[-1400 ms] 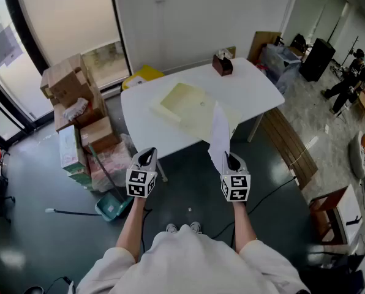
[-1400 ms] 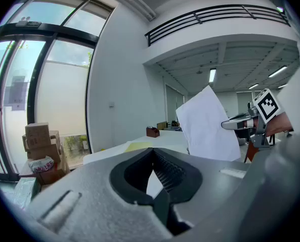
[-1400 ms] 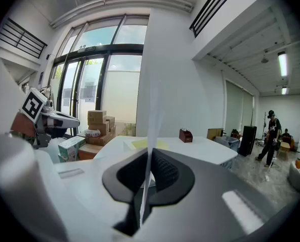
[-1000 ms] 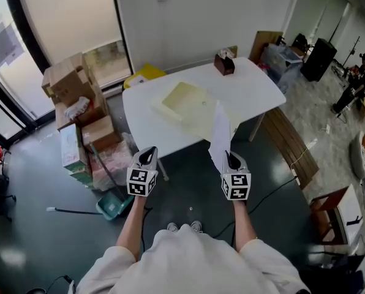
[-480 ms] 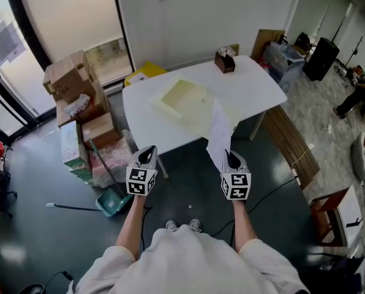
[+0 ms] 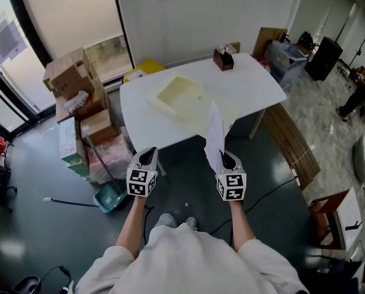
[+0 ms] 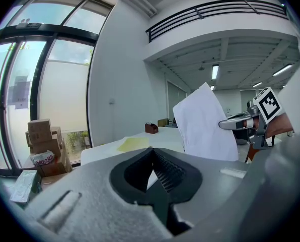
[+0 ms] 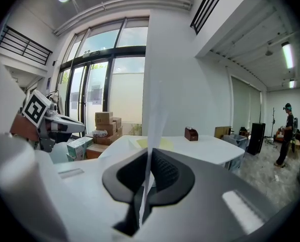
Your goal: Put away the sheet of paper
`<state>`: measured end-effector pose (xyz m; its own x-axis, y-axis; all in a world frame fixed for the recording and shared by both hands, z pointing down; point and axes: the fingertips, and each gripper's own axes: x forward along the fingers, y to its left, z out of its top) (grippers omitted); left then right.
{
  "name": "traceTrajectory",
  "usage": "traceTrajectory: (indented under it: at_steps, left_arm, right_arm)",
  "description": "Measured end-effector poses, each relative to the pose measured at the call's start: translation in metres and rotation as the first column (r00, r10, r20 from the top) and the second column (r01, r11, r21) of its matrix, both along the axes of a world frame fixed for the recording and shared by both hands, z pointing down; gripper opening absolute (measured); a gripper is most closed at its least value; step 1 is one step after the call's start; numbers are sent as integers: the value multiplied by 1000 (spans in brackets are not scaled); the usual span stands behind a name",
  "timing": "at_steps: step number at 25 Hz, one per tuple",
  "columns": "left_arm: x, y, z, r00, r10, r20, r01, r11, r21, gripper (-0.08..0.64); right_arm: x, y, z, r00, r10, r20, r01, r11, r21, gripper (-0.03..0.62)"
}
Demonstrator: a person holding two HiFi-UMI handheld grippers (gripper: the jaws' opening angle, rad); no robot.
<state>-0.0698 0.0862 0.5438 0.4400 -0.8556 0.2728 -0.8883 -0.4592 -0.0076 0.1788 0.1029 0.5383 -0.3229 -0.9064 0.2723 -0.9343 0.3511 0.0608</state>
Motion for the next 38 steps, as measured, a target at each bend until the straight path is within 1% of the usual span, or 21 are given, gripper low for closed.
traceTrajectory:
  at_steps: [5, 10, 17, 23, 30, 38]
  left_arm:
    - [14, -7, 0, 1000, 8, 1, -9, 1000, 4, 6]
    - [15, -27, 0, 1000, 5, 13, -5, 1000, 14, 6]
    - [15, -65, 2, 1000, 8, 10, -9, 1000, 20, 6]
    - [6, -122, 6, 1000, 15, 3, -15, 1000, 21, 6]
    - [-15, -199, 12, 1000, 16, -11, -16, 1000, 5, 6]
    - [-56, -285, 1, 1000, 1, -22, -1, 1000, 21, 6]
  right_arm:
    - [4, -8, -10, 1000, -20, 0, 20, 999, 31, 2]
    - [6, -27, -18, 999, -39, -24, 40, 997, 65, 2]
    - [8, -62, -13, 999, -33, -23, 34, 998, 57, 2]
    - [-2, -117, -9, 999, -32, -37, 34, 998, 52, 2]
    - [-24, -194, -8, 998, -30, -53, 32, 999, 40, 2]
    - [-56, -276, -16, 998, -18, -54, 20, 999, 40, 2]
